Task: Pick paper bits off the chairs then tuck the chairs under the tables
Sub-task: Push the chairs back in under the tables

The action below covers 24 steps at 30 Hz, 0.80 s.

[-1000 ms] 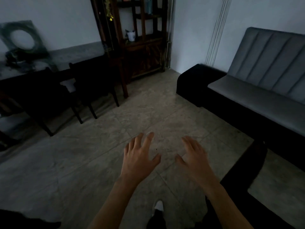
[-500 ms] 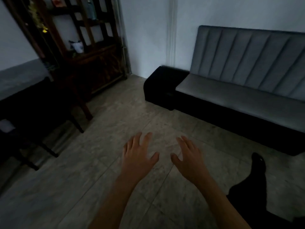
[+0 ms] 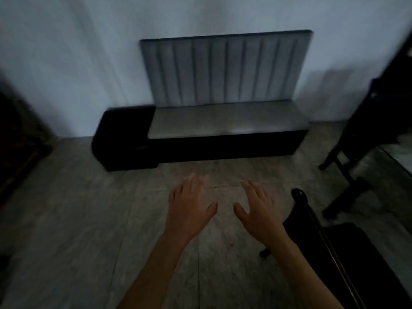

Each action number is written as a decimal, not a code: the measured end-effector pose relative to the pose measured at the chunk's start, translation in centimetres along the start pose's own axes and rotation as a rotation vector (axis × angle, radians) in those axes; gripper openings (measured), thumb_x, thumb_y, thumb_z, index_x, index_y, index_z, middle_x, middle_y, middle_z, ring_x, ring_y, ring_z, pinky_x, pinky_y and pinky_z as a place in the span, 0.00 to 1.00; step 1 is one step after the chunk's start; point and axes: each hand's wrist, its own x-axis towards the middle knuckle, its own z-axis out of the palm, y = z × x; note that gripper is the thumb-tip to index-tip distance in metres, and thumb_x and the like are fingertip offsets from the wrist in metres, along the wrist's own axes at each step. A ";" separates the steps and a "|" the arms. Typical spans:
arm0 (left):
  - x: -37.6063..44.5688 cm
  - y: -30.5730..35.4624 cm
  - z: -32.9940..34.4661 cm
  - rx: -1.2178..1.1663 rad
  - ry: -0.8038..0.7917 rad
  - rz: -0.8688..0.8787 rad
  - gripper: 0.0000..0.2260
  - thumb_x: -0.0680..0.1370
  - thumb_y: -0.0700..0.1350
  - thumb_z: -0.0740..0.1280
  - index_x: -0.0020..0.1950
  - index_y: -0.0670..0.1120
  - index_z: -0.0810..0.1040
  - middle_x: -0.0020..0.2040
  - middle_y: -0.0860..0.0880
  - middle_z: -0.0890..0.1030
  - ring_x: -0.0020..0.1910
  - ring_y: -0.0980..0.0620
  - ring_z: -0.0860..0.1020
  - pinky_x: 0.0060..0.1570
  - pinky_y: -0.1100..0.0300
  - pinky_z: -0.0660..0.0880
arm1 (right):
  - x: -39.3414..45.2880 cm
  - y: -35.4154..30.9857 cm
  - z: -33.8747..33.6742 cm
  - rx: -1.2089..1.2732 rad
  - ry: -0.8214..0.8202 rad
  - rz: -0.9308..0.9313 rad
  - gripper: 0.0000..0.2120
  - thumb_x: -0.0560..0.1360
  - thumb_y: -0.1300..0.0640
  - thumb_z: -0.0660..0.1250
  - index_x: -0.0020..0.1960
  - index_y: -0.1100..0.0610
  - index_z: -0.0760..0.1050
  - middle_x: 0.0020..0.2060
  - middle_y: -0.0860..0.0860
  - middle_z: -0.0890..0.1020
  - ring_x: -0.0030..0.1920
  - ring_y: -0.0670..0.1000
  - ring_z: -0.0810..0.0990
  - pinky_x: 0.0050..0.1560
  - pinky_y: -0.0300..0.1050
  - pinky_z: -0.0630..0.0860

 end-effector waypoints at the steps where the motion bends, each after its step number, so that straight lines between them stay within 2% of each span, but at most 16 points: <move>1: 1.3 0.7 0.4 -0.020 -0.031 0.056 0.35 0.71 0.68 0.55 0.76 0.57 0.57 0.76 0.48 0.63 0.74 0.47 0.60 0.71 0.46 0.58 | 0.0 0.7 -0.3 0.001 0.026 0.059 0.31 0.77 0.39 0.58 0.76 0.49 0.56 0.77 0.51 0.60 0.75 0.55 0.59 0.72 0.56 0.57; 4: 4.5 3.3 2.2 -0.062 -0.113 0.202 0.37 0.70 0.68 0.52 0.77 0.57 0.56 0.78 0.46 0.60 0.76 0.46 0.57 0.73 0.47 0.56 | -0.4 3.0 -1.8 -0.010 0.108 0.226 0.31 0.77 0.40 0.60 0.77 0.49 0.57 0.77 0.51 0.60 0.76 0.55 0.58 0.73 0.55 0.55; 12: 9.9 14.3 8.4 -0.176 -0.242 0.582 0.33 0.74 0.65 0.60 0.76 0.58 0.57 0.77 0.46 0.62 0.75 0.46 0.58 0.72 0.45 0.61 | -3.5 11.3 -5.8 -0.040 0.258 0.583 0.32 0.77 0.40 0.60 0.77 0.47 0.56 0.78 0.50 0.58 0.77 0.54 0.53 0.75 0.56 0.52; 20: 10.5 25.7 14.1 -0.210 -0.363 0.873 0.32 0.73 0.68 0.54 0.76 0.60 0.55 0.76 0.47 0.62 0.75 0.47 0.60 0.70 0.46 0.63 | -8.9 18.7 -9.0 -0.036 0.408 0.903 0.32 0.78 0.39 0.58 0.78 0.48 0.55 0.78 0.50 0.57 0.78 0.54 0.54 0.76 0.58 0.55; 24: 9.1 30.3 16.0 -0.228 -0.434 1.011 0.31 0.74 0.67 0.55 0.75 0.60 0.55 0.76 0.48 0.62 0.75 0.47 0.60 0.70 0.46 0.61 | -12.6 20.4 -9.5 -0.010 0.487 1.049 0.31 0.78 0.40 0.58 0.78 0.47 0.55 0.78 0.49 0.57 0.78 0.54 0.53 0.76 0.57 0.54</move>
